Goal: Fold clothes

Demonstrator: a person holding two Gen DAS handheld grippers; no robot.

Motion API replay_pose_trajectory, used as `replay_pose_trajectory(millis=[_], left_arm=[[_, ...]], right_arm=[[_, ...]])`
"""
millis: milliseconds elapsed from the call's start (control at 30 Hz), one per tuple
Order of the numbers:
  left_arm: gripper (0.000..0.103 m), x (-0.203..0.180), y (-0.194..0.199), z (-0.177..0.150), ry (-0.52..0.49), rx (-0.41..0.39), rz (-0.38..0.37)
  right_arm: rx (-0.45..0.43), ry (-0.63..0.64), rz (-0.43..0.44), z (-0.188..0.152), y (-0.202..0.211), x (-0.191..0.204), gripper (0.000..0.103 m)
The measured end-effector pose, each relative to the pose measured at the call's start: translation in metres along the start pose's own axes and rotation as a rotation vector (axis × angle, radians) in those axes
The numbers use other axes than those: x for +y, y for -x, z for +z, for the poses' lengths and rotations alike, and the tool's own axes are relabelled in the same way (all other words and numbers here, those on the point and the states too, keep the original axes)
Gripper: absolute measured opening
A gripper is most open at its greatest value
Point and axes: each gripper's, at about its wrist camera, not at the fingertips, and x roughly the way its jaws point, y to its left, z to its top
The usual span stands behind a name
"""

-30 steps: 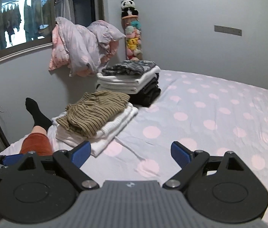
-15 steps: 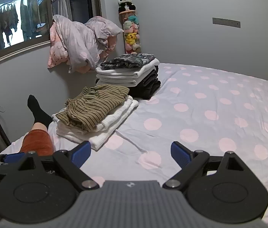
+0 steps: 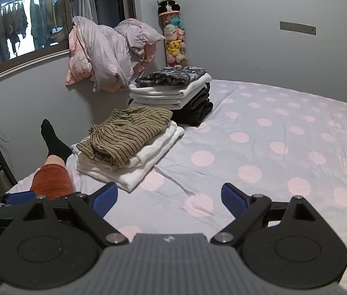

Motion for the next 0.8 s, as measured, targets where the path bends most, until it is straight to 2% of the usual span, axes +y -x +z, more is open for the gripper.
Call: replay_pose_trajectory(millis=[800], left_arm=[[0.089, -0.001, 0.0036, 0.0013, 0.007, -0.023, -0.001]], right_arm=[[-0.015, -0.004, 0.004, -0.0003, 0.0007, -0.0003, 0.093]])
